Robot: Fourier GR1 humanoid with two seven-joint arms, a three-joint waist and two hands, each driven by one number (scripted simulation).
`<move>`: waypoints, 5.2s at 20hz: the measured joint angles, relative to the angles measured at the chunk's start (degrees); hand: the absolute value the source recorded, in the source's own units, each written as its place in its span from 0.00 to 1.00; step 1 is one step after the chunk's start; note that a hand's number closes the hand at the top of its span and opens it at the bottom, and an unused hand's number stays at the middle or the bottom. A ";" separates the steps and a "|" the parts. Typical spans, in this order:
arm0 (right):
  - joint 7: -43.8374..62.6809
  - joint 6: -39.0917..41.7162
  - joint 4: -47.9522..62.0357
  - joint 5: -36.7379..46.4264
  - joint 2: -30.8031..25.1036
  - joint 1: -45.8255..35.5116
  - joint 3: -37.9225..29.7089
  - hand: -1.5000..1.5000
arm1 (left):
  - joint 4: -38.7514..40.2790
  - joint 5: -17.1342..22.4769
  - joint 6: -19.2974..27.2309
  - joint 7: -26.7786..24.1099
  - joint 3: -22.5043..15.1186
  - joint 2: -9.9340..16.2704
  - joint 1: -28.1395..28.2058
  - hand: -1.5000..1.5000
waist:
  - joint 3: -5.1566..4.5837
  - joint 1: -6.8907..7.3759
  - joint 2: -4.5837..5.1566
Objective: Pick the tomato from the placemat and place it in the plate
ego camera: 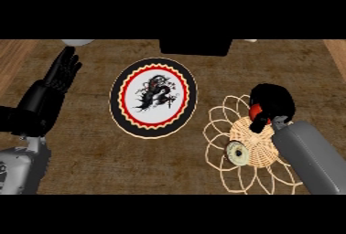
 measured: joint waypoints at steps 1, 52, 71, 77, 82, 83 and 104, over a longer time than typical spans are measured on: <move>-3.25 0.62 0.09 0.07 -0.74 -1.84 0.64 1.00 | -0.06 0.03 -0.20 -0.14 -0.45 -0.30 -0.42 0.50 | 0.07 1.07 0.48; -77.13 5.98 44.93 -19.14 23.51 -43.13 2.78 1.00 | 2.55 -1.26 -1.38 0.15 -0.09 -1.49 -3.47 0.50 | -0.11 1.56 0.19; -68.49 12.61 38.86 -40.79 24.30 -35.55 7.55 0.00 | 5.99 -1.83 -2.51 -0.81 -0.93 -3.01 -7.09 0.50 | -0.10 4.26 0.67; -66.90 18.04 43.72 -49.05 24.30 -39.15 2.45 0.00 | 5.73 -2.16 -2.08 -0.45 -0.48 -2.90 -6.82 0.50 | -0.09 3.28 0.66; -66.21 20.94 49.49 -52.65 23.30 -42.90 -2.03 0.00 | 5.17 -1.82 -2.43 -0.74 0.30 -2.39 -6.09 0.50 | -0.09 2.76 0.87; -66.24 21.59 50.51 -53.19 22.61 -43.46 -2.85 0.00 | 4.77 -1.72 -2.29 -0.16 0.30 -2.48 -6.32 0.50 | -0.08 2.73 0.93; -67.29 26.54 53.21 -53.17 6.43 -44.82 -5.29 0.00 | 2.55 -2.04 -2.79 -0.46 -0.75 -3.15 -6.75 0.50 | 0.19 5.41 3.33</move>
